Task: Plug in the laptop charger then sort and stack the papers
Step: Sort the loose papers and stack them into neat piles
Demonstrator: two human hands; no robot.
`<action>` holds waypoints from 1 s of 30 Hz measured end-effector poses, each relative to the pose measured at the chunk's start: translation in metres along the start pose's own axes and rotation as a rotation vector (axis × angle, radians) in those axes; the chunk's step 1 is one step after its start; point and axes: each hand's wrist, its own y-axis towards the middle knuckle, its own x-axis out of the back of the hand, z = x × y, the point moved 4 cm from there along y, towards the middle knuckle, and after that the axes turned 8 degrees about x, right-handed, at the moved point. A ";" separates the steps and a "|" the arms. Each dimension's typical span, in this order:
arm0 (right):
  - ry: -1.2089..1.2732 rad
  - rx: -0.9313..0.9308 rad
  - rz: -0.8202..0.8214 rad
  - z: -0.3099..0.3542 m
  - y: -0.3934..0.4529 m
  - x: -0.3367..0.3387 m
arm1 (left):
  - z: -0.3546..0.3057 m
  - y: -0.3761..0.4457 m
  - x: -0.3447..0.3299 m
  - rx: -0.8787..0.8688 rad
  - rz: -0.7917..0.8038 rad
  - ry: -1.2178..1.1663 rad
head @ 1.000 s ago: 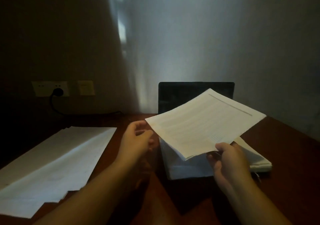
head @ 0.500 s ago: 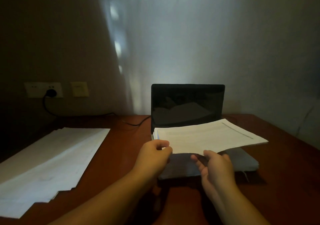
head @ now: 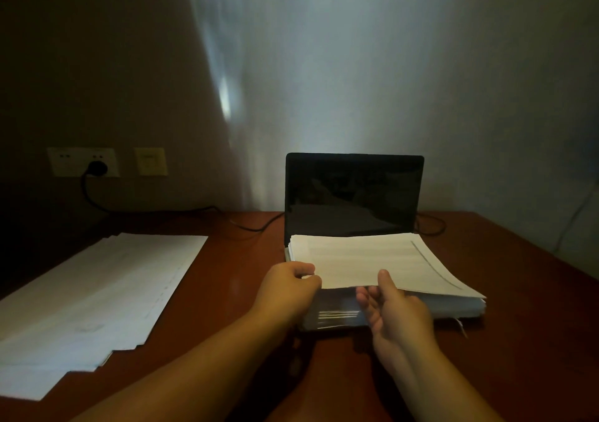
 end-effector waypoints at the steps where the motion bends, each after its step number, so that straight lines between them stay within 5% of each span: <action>1: 0.010 0.004 -0.004 0.000 -0.002 0.000 | 0.000 0.000 0.000 -0.004 -0.003 0.012; 11: -0.140 0.153 0.041 -0.004 -0.020 -0.009 | 0.005 0.001 0.004 -0.015 0.000 0.173; 17: -0.260 0.264 0.146 -0.008 -0.026 -0.028 | 0.010 0.000 0.035 -0.095 -0.135 0.306; 30: -0.393 0.094 0.640 -0.073 -0.055 -0.141 | 0.048 0.002 0.156 0.012 -0.450 0.429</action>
